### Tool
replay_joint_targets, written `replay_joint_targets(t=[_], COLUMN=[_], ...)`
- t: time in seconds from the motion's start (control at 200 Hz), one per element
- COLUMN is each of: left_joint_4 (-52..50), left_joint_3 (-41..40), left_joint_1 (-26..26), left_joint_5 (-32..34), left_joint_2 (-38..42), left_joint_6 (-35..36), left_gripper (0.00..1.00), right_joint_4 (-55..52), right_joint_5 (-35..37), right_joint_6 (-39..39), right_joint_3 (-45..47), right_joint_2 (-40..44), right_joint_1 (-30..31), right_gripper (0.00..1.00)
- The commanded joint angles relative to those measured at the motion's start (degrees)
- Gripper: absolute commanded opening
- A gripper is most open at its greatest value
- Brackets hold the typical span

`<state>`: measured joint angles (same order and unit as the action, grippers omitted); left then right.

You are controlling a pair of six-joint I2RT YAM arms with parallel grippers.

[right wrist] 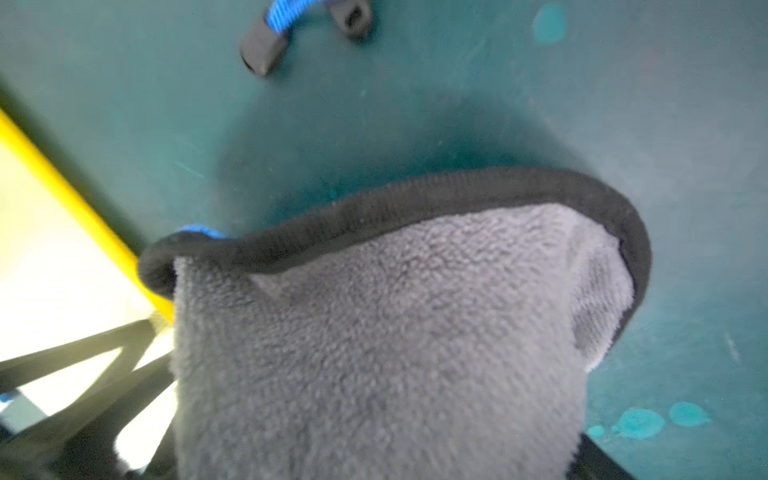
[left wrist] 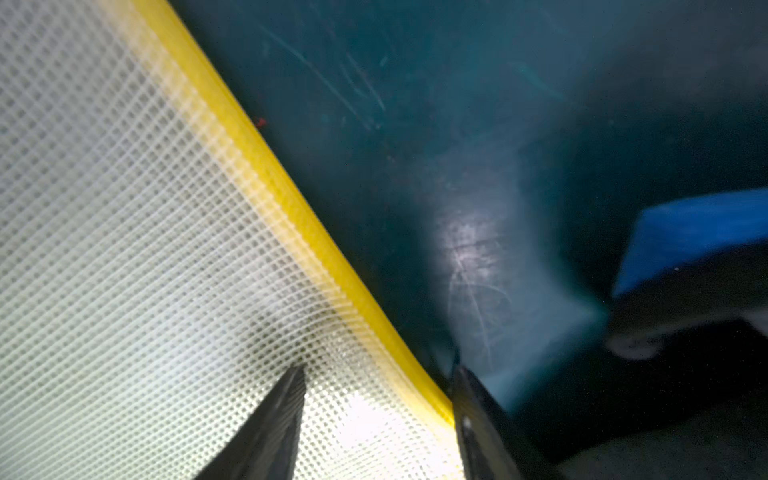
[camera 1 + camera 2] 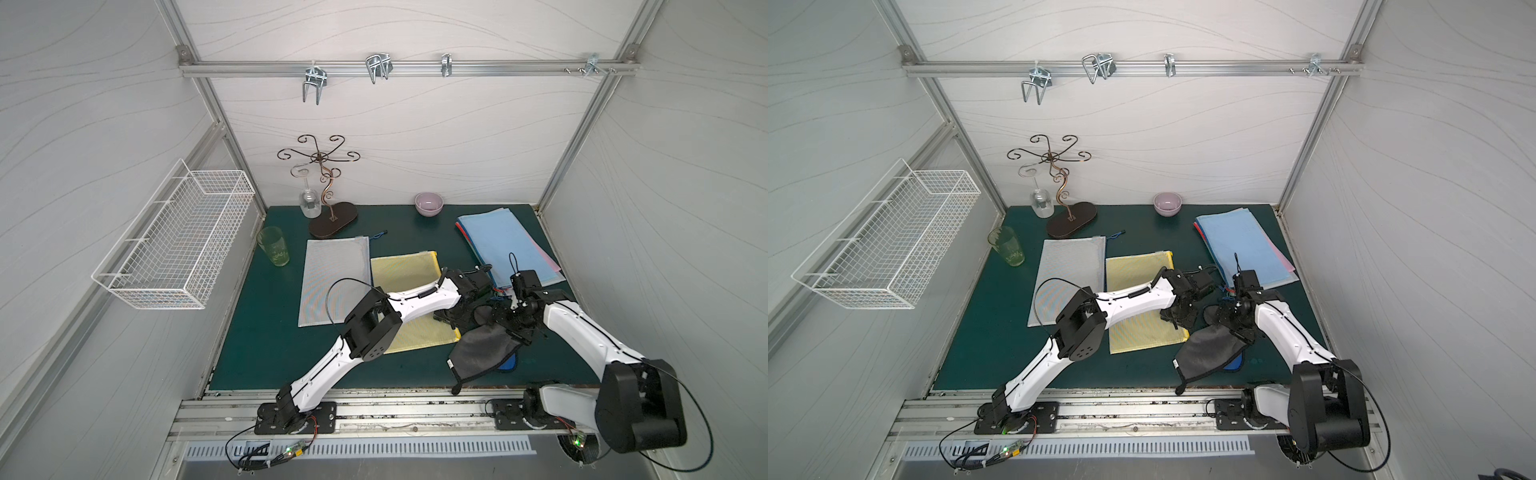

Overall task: Wipe the document bag
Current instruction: Adjust the document bag at the center of the board.

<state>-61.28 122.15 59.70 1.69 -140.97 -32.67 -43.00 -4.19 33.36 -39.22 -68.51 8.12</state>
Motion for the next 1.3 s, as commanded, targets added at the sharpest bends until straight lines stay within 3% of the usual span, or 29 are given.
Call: replay_joint_targets(t=[0.0,0.06,0.215,0.35,0.48,0.675,0.81,0.926,1.091,1.201,1.296], left_joint_4=[-8.3,-8.4,-8.9,-7.8,-5.8,-0.7,5.0,8.6,18.1,29.6,46.1], left_joint_3=[-1.6,-1.3,-1.4,-2.7,-4.9,-11.2,-15.4,-15.6,-13.1,-14.1,-23.4], left_joint_1=[0.6,0.7,0.7,0.7,0.6,0.2,-1.3,-3.0,-6.6,-9.5,-13.0], left_joint_5=[-4.2,-4.6,-5.1,-4.4,-3.4,0.9,-0.1,-4.2,-18.7,-28.9,-34.6], left_joint_2=[-10.0,-10.7,-11.0,-9.8,-7.1,2.6,11.3,18.0,26.5,31.8,38.2], left_joint_6=[1.5,1.8,1.7,1.4,1.1,1.2,2.3,3.8,2.7,-3.4,-12.5], left_gripper=[0.52,0.50,0.31,0.29,0.00,0.00,0.00,0.00,0.00,0.00,0.00], right_joint_4=[0.0,0.0,0.4,0.9,1.1,1.6,1.7,1.6,1.3,1.5,1.8], right_joint_5=[-1.9,-2.4,-2.8,-3.4,-3.8,-5.1,-5.0,-4.5,-3.8,-3.6,-3.3], right_joint_6=[-1.0,-1.3,-1.3,-1.8,-1.9,-2.3,-2.4,-2.3,-2.2,-2.1,-2.1], right_joint_3=[0.7,0.7,0.9,1.2,1.5,1.7,1.7,1.8,1.8,2.0,2.1], right_joint_2=[1.5,1.4,1.3,0.8,1.3,1.1,1.3,1.7,2.0,2.3,2.1], right_joint_1=[-1.3,-1.5,-1.4,-1.5,-1.5,-1.3,-0.8,-0.2,0.8,1.0,1.2], right_gripper=[0.82,0.82,0.82,0.82,0.82,0.81,0.81,0.81,0.81,0.81,0.81])
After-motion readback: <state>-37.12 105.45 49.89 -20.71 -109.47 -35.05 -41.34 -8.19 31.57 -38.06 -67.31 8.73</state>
